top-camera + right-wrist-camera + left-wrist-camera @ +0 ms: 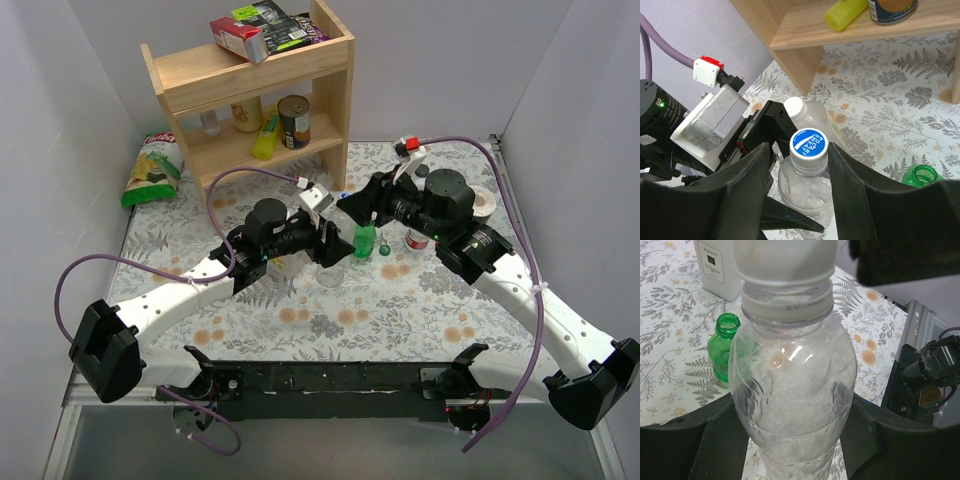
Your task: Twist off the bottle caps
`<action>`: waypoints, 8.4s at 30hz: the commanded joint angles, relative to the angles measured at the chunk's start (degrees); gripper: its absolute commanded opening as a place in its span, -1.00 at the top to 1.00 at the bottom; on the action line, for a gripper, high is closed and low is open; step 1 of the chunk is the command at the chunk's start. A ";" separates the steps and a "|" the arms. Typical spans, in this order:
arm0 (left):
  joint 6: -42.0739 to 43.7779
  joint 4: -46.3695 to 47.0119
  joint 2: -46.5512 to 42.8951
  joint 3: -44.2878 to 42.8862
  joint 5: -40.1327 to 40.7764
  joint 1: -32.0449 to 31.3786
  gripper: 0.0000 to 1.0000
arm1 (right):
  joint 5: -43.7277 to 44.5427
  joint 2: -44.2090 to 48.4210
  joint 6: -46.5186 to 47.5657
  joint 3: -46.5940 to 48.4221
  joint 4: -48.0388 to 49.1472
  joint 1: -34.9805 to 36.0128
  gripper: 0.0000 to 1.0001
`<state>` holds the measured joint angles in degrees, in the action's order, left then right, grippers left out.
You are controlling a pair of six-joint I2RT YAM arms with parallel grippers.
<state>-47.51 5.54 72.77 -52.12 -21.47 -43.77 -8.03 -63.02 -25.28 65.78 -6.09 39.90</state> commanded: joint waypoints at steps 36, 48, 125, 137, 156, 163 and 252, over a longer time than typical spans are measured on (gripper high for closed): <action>1.62 3.51 -2.10 -1.41 -7.80 -1.32 0.30 | -0.80 10.90 8.92 4.80 -15.59 -16.60 0.78; 2.77 4.13 -5.62 -0.70 -4.98 -1.41 0.29 | 21.83 21.53 2.71 -19.67 -31.63 -19.24 0.77; 2.51 5.09 -3.52 -0.70 -12.53 -1.58 0.28 | 6.24 18.04 6.37 -7.63 -23.69 -20.65 -0.19; 2.07 4.57 -1.05 -1.06 -12.80 -1.58 0.28 | -13.51 6.34 1.02 9.62 -17.55 -5.92 -0.33; 2.24 4.83 -1.76 -0.79 -13.15 -1.58 0.28 | -3.57 0.54 4.53 10.60 -18.79 -0.09 -0.22; 2.15 5.44 -1.58 -0.53 -13.86 -1.58 0.28 | -2.96 0.80 4.71 8.58 -17.20 0.18 0.17; 5.93 -1.32 -10.02 -1.23 28.76 20.83 -0.96 | 21.57 -5.60 16.14 4.17 -3.15 11.07 -0.61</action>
<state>-45.76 5.34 64.53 -52.47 -2.33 -23.22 19.88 -62.63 -10.28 64.10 -12.93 47.40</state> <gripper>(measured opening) 0.981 0.790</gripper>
